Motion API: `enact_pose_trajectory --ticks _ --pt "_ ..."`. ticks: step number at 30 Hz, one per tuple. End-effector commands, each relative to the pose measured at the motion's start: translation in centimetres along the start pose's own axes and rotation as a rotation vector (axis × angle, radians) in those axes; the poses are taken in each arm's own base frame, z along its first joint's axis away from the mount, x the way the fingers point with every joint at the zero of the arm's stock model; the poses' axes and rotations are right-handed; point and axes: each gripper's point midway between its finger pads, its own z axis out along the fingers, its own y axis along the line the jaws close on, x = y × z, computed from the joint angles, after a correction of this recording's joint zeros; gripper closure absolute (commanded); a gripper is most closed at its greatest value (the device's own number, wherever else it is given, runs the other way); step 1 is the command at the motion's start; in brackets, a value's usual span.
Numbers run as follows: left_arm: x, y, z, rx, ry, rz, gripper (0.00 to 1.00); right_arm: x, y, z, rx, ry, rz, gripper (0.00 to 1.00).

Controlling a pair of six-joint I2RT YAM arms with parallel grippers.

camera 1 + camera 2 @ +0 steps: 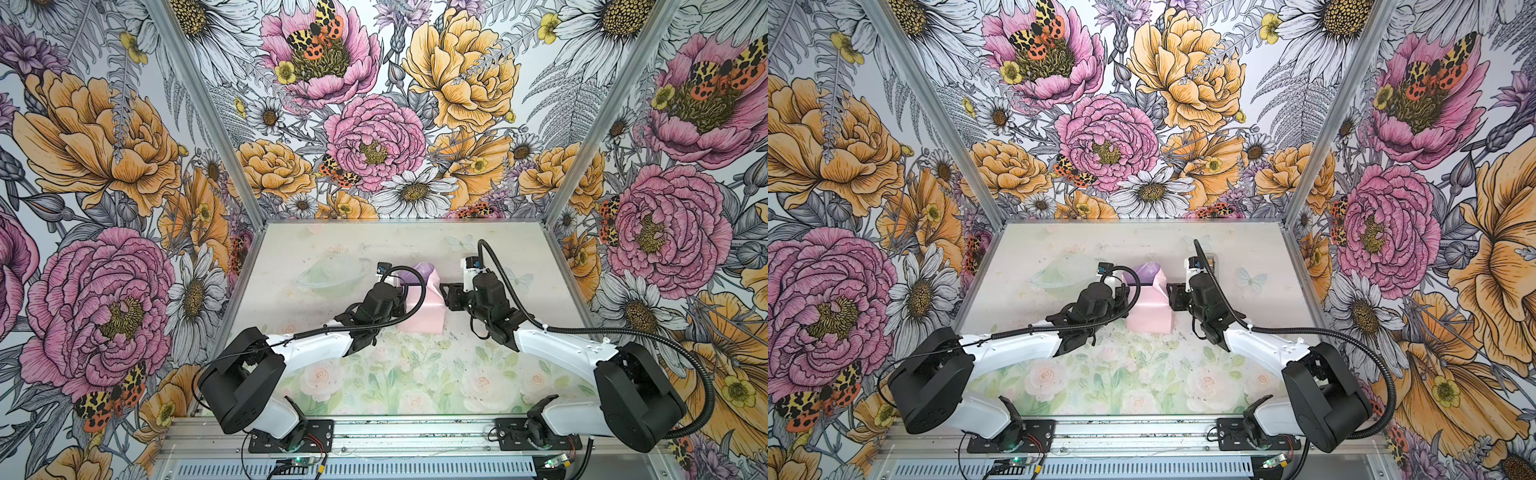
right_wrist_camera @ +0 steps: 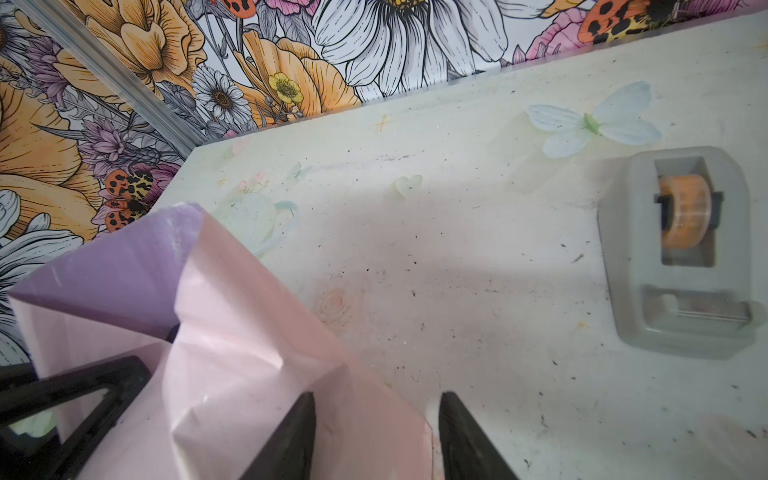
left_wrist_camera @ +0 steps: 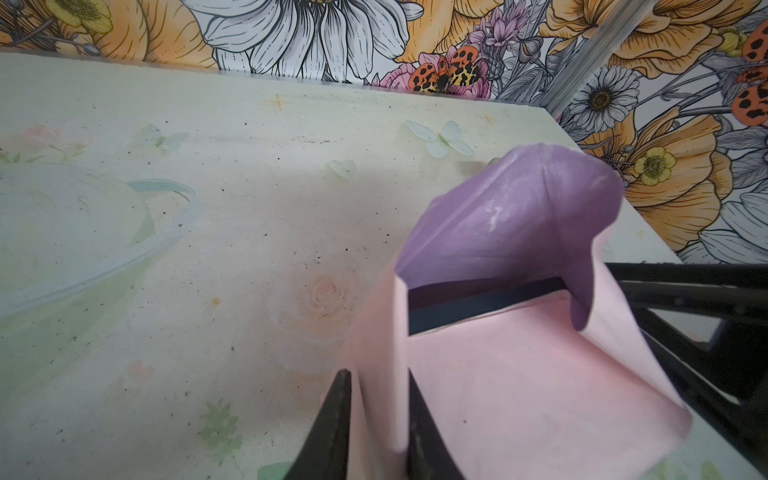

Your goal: Wrap the gift box in paper

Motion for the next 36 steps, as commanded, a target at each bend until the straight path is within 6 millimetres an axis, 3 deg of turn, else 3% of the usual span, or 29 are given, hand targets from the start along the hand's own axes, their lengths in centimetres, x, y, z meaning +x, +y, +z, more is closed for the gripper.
enact_pose_trajectory --ticks 1,5,16,23,25,30,36 --pt "-0.8 -0.5 -0.1 -0.002 -0.019 0.025 0.79 -0.2 1.4 -0.5 -0.072 -0.009 -0.046 0.49" --pt "-0.8 -0.5 0.0 0.0 -0.019 0.015 0.78 1.3 1.7 0.0 -0.1 0.073 -0.053 0.49" --pt "-2.5 -1.0 -0.7 0.063 -0.051 -0.023 0.56 5.0 1.6 0.0 -0.167 0.334 0.045 0.48" --pt "-5.1 -1.9 -2.2 0.112 -0.076 0.038 0.22 6.0 0.8 1.1 -0.14 0.382 0.064 0.48" --pt "-6.0 -2.4 -2.8 0.166 -0.056 0.079 0.16 6.0 0.7 1.3 -0.138 0.386 0.065 0.48" --pt "-8.0 -2.1 -3.5 0.221 0.066 0.284 0.11 6.0 0.7 1.3 -0.136 0.386 0.057 0.48" --pt "-7.7 -3.2 -2.7 0.383 0.274 0.488 0.11 6.0 1.1 1.5 -0.159 0.394 0.046 0.48"
